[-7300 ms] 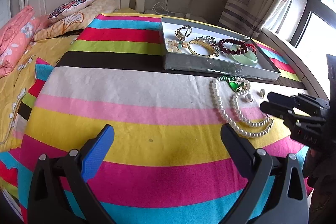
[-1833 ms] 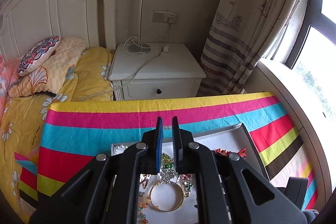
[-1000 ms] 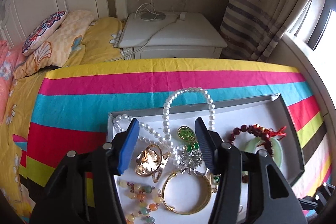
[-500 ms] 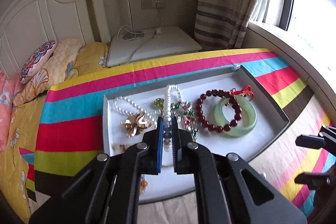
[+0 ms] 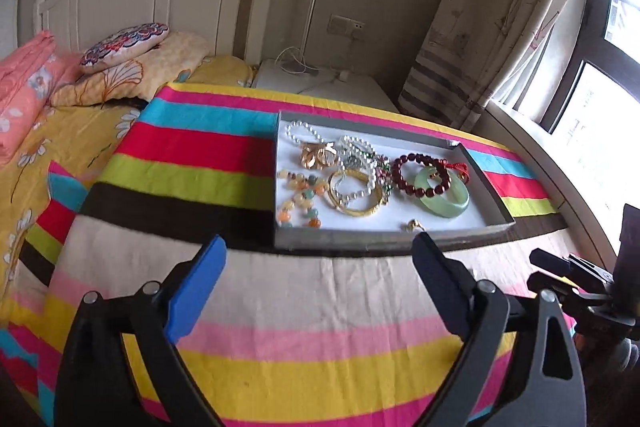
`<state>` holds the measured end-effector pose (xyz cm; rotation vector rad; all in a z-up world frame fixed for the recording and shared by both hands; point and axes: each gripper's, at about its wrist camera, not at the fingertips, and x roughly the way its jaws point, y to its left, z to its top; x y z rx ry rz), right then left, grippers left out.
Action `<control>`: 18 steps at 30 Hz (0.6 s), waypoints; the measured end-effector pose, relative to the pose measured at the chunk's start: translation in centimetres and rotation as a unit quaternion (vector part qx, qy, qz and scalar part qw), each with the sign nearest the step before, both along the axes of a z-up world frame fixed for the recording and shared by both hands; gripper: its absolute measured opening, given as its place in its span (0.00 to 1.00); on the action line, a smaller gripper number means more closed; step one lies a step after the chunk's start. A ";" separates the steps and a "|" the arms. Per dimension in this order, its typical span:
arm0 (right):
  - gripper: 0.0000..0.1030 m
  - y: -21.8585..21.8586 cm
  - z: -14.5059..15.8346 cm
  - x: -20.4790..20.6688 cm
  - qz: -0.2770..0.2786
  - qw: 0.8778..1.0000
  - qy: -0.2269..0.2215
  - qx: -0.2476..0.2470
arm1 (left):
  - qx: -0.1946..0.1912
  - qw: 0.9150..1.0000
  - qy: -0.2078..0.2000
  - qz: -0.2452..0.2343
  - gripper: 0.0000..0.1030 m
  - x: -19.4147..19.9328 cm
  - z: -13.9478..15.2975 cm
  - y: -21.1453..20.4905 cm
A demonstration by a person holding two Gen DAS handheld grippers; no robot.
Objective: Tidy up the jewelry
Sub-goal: 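Withdraw both open tools from the tray toward the pearl earrings, then close the right tool on one pearl earring while the left closes on another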
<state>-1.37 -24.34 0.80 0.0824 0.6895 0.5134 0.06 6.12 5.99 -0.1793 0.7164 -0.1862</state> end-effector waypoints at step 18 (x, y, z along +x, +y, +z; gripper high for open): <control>0.46 5.9 -2.5 2.5 0.009 0.991 0.032 -0.127 | -0.017 0.998 0.039 -0.047 0.97 -4.8 -4.2 -2.2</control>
